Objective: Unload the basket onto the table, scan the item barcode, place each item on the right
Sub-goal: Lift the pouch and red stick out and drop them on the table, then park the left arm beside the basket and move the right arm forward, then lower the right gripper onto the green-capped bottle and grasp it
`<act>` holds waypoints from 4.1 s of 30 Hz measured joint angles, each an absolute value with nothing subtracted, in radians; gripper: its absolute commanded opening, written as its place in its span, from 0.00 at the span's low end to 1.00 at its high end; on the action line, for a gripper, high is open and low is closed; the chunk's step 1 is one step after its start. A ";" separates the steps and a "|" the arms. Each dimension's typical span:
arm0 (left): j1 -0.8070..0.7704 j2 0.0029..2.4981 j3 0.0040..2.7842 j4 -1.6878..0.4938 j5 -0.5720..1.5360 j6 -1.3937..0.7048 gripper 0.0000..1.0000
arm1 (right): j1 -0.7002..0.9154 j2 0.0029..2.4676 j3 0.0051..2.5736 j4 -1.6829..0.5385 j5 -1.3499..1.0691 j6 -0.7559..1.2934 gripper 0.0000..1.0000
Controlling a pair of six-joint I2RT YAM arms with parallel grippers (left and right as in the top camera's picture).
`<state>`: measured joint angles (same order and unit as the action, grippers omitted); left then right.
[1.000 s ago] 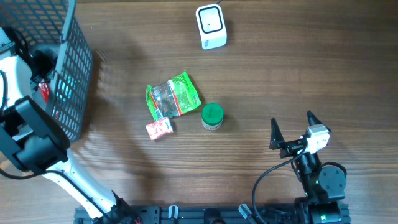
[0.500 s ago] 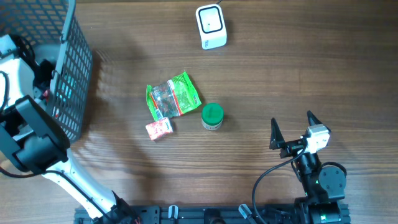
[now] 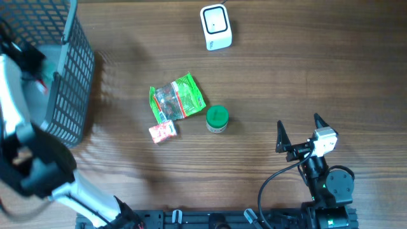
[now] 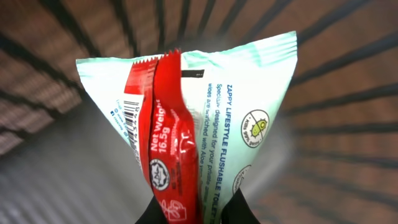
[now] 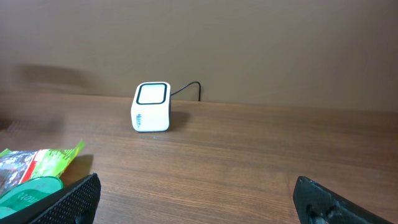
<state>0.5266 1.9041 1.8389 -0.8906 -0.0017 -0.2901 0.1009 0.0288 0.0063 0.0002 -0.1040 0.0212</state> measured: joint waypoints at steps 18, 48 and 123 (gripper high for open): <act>-0.400 1.584 1.205 -0.966 0.006 -0.495 0.35 | 0.101 0.029 0.006 0.001 -0.104 0.021 1.00; 0.050 1.608 1.488 -1.100 -0.224 -0.506 1.00 | 0.101 0.029 0.006 0.000 -0.104 0.021 1.00; 0.054 1.607 1.490 -1.100 -0.236 -0.506 1.00 | 0.655 1.932 1.394 -0.903 -0.081 0.692 0.80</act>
<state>0.0540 1.6066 1.4899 -1.1004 -0.2356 -0.5064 0.6548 1.9316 1.3937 -0.9031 -0.0807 0.6918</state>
